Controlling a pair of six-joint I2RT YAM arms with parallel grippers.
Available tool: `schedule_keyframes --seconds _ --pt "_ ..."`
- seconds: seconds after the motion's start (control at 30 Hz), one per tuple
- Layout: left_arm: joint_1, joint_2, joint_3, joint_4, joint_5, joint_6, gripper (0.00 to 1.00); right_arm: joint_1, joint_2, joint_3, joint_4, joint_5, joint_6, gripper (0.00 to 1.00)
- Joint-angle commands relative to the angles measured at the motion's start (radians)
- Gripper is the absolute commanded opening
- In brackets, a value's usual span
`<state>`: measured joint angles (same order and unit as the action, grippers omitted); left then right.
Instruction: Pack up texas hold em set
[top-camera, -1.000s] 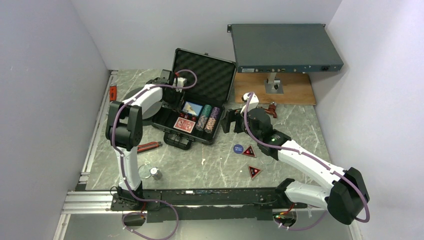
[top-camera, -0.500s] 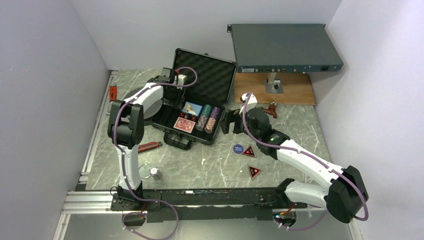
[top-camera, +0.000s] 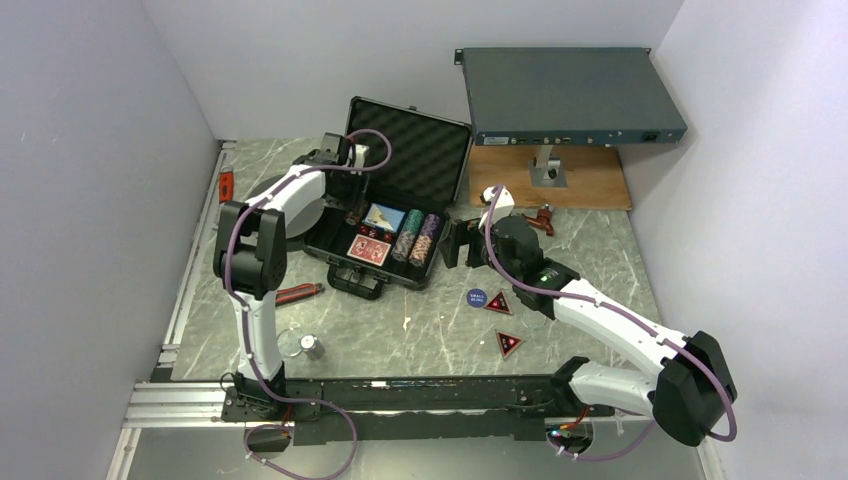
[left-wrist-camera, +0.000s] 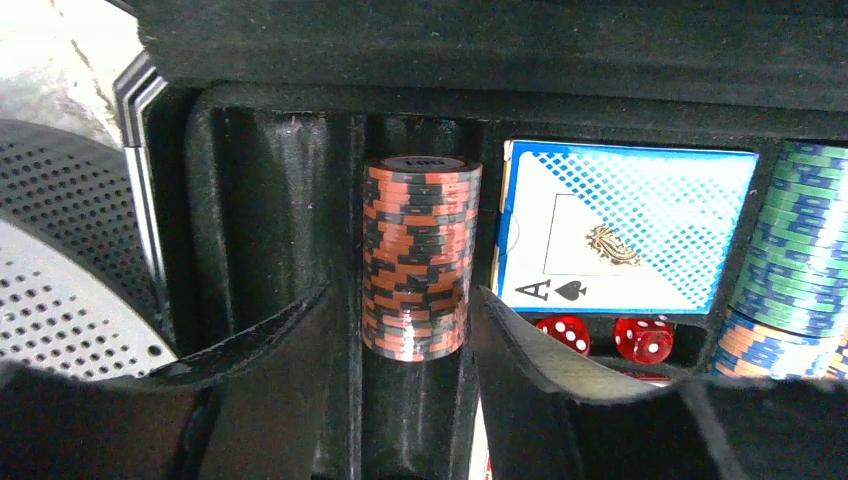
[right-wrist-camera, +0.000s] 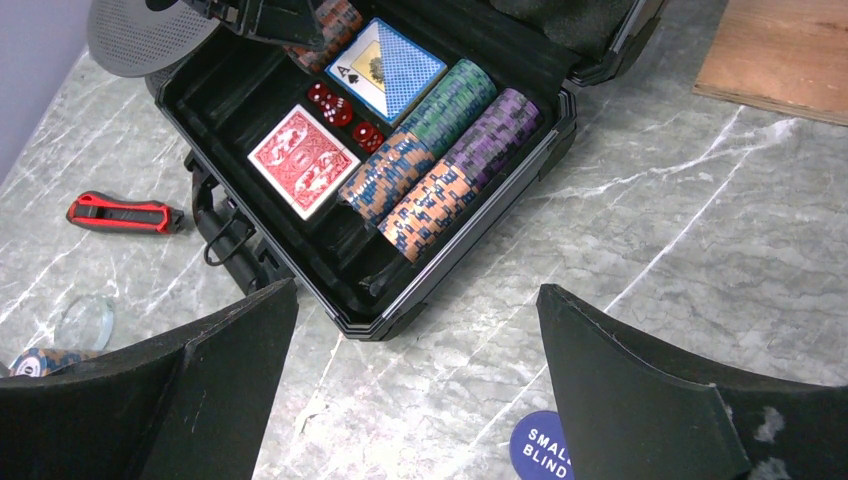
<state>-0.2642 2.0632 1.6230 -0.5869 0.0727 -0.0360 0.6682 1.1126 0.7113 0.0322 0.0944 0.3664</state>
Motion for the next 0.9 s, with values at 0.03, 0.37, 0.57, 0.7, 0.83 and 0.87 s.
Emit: schedule_keyframes --seconds 0.03,0.37,0.57,0.7,0.83,0.87 --pt "0.003 -0.091 -0.006 0.035 -0.019 -0.016 0.62 -0.002 0.003 0.007 0.04 -0.005 -0.004 0.93" --pt "0.003 -0.246 -0.027 0.026 0.002 -0.029 0.65 -0.003 0.002 0.007 0.042 0.005 -0.014 0.93" --pt "0.003 -0.468 -0.125 -0.012 -0.096 0.013 0.68 -0.003 -0.012 0.001 0.056 0.005 -0.028 0.93" --pt "0.003 -0.668 -0.248 0.009 -0.222 0.02 0.97 -0.002 0.008 0.001 0.079 -0.044 -0.039 0.93" --pt "0.005 -0.805 -0.362 0.015 -0.377 0.024 1.0 -0.002 0.05 0.033 0.076 -0.076 -0.064 0.93" --pt "0.005 -0.838 -0.396 0.02 -0.421 0.019 1.0 -0.002 0.062 0.046 0.074 -0.088 -0.069 0.93"
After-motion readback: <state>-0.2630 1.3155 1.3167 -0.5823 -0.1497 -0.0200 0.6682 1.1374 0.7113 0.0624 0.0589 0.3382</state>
